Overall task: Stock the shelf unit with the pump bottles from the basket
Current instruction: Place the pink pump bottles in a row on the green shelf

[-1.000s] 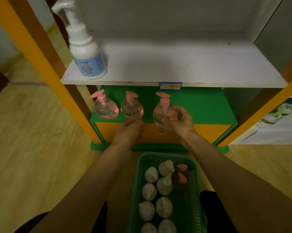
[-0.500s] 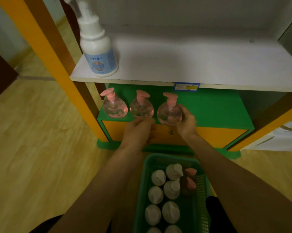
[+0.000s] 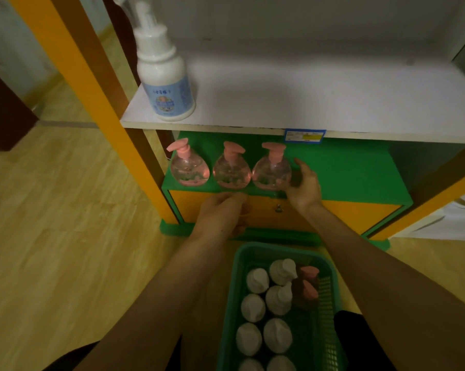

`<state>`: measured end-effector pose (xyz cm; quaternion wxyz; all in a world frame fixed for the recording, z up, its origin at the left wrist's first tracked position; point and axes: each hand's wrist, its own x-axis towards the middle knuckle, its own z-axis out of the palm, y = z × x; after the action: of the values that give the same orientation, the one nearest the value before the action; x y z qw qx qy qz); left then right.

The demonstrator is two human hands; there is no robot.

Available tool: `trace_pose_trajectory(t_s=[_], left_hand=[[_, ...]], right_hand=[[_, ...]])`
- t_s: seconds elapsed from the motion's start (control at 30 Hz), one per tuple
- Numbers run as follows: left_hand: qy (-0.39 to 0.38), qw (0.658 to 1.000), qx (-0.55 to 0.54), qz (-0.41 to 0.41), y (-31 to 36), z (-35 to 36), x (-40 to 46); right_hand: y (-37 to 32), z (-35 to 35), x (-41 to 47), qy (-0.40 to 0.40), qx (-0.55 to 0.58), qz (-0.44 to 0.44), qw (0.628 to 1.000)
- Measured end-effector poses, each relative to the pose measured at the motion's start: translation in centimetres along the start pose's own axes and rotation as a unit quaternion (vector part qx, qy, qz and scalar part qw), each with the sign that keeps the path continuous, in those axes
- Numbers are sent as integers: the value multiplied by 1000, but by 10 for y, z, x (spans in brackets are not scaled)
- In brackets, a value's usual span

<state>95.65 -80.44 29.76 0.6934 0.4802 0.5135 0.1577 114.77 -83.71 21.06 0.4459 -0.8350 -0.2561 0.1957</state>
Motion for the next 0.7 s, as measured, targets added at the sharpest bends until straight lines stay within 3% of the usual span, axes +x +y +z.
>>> trace_pose_trajectory(t_s=[0.47, 0.7], left_hand=[[-37, 989, 142, 28, -25, 49, -6], [-101, 946, 302, 65, -76, 90, 8]], right_hand=[[60, -108, -51, -31, -143, -52, 988], [135, -115, -85, -97, -260, -42, 960]])
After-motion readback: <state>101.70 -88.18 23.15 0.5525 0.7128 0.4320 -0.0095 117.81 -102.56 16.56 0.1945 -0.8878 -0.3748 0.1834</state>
